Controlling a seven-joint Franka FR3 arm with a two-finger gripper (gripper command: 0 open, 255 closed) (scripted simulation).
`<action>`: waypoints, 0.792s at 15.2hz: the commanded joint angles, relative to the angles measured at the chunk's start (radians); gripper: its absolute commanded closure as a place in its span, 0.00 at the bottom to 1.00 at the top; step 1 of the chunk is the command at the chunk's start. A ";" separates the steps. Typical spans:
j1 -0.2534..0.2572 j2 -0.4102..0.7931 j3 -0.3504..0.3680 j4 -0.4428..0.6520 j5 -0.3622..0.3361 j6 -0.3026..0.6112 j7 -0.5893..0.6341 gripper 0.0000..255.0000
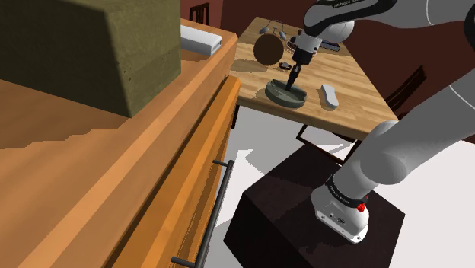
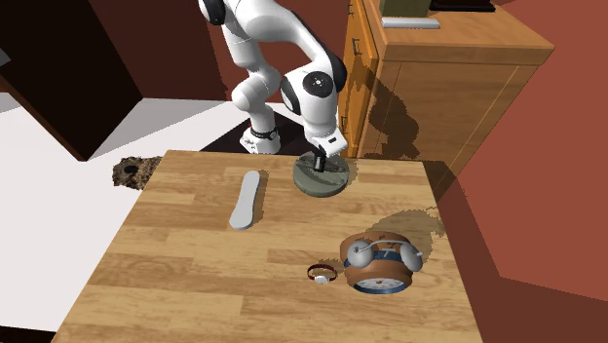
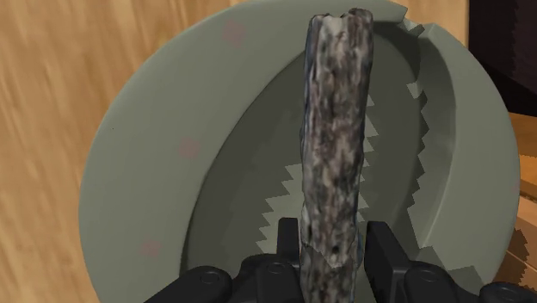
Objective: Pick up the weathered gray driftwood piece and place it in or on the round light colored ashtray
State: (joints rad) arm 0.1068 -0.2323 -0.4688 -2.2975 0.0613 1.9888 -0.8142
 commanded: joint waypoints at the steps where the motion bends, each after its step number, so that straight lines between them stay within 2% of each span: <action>1: 0.000 0.000 0.000 0.000 0.000 0.000 0.000 1.00; 2: 0.000 0.000 0.000 0.000 0.000 0.000 0.000 0.00; 7: 0.000 0.000 0.000 0.000 0.000 0.000 0.000 0.00; 11: -0.006 -0.024 0.001 0.107 -0.014 -0.129 0.010 0.00; 12: -0.006 -0.024 0.001 0.107 -0.014 -0.129 0.010 0.00</action>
State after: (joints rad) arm 0.1010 -0.2583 -0.4673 -2.2077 0.0472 1.8769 -0.8040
